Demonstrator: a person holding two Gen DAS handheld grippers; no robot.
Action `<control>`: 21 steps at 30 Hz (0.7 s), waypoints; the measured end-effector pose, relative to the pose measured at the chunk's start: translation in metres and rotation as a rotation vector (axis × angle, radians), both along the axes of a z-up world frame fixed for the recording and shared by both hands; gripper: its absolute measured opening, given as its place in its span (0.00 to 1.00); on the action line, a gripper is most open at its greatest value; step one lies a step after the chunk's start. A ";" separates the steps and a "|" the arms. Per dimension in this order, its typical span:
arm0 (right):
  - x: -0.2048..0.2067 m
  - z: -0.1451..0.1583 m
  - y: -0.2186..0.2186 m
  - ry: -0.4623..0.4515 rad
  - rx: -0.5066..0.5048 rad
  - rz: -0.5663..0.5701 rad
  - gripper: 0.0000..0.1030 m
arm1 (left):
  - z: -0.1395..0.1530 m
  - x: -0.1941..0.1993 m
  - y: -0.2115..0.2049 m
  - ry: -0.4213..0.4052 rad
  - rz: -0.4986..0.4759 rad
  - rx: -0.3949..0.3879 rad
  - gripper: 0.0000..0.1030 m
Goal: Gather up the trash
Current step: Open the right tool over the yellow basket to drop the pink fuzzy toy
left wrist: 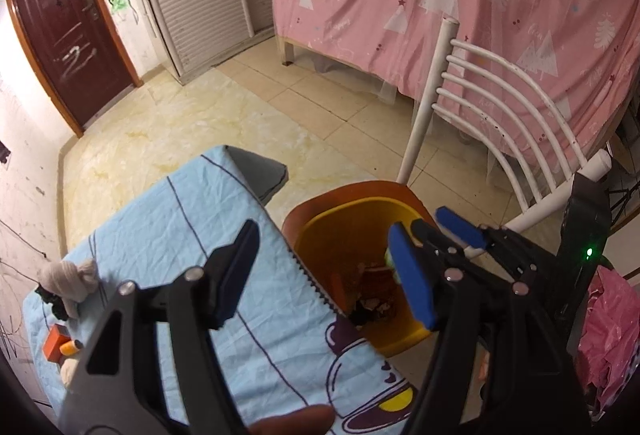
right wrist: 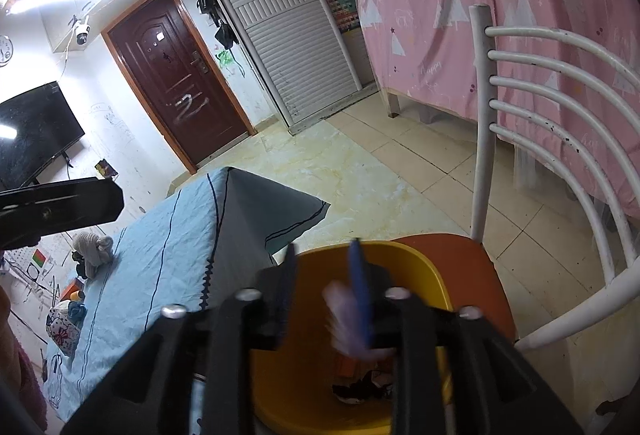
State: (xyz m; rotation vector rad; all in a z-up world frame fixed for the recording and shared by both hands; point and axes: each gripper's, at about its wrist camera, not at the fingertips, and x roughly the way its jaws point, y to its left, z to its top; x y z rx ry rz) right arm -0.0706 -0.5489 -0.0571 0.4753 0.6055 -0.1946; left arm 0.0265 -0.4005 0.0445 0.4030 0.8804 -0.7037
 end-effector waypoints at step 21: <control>0.031 0.044 0.070 -0.026 -0.085 0.113 0.73 | 0.042 0.020 0.116 -0.043 0.151 -0.111 0.62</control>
